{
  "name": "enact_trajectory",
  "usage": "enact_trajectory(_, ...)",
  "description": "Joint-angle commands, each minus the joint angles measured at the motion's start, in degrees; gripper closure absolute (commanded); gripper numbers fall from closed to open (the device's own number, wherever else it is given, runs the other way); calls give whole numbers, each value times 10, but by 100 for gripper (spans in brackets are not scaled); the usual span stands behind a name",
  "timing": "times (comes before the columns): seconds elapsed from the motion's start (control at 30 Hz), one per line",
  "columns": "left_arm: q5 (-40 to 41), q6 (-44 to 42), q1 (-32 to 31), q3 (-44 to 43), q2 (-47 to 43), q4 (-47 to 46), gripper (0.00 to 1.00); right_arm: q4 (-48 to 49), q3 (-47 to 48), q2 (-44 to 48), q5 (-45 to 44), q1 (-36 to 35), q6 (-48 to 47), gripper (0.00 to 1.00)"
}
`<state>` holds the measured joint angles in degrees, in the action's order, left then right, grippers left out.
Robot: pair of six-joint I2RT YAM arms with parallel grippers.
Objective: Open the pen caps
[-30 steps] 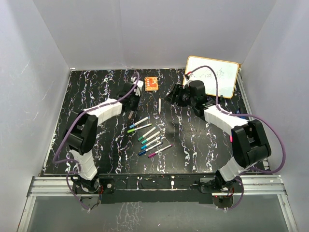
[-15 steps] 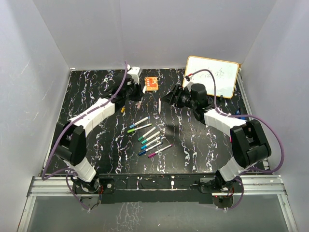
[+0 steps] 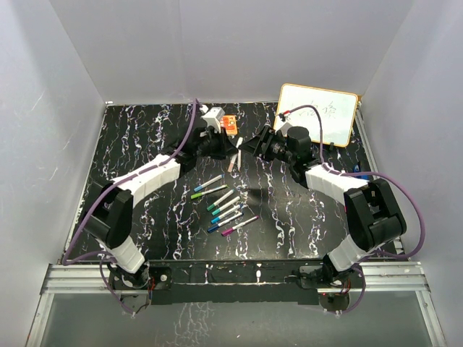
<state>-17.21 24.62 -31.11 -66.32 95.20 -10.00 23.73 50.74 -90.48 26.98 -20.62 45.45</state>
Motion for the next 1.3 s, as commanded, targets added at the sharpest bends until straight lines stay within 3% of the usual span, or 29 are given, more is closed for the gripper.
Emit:
enact_trajectory(0.0,-23,25,-31,-24,10,-30,100,48,-1,1,-2,0,14,45)
enact_trajectory(0.3,-22,46,-61,-24,18,-57,100,42,-4,0,-15,0,19,49)
enact_trajectory(0.63,-10,60,-72,-21,13,-84,100,44,-11,-3,-18,0,26,64)
enact_trajectory(0.93,15,68,-72,-6,-7,-100,100,46,-20,-7,-23,1,28,71)
enact_trajectory(1.03,19,68,-72,-3,-13,-100,100,46,-22,-7,-28,0,27,80)
enact_trajectory(1.13,23,67,-72,-2,-18,-97,100,47,-25,-8,-33,1,27,99)
enact_trajectory(1.17,23,68,-73,-1,-20,-94,98,47,-26,-8,-36,1,28,100)
enact_trajectory(1.27,31,68,-72,7,-32,-92,67,47,-28,-7,-42,2,28,100)
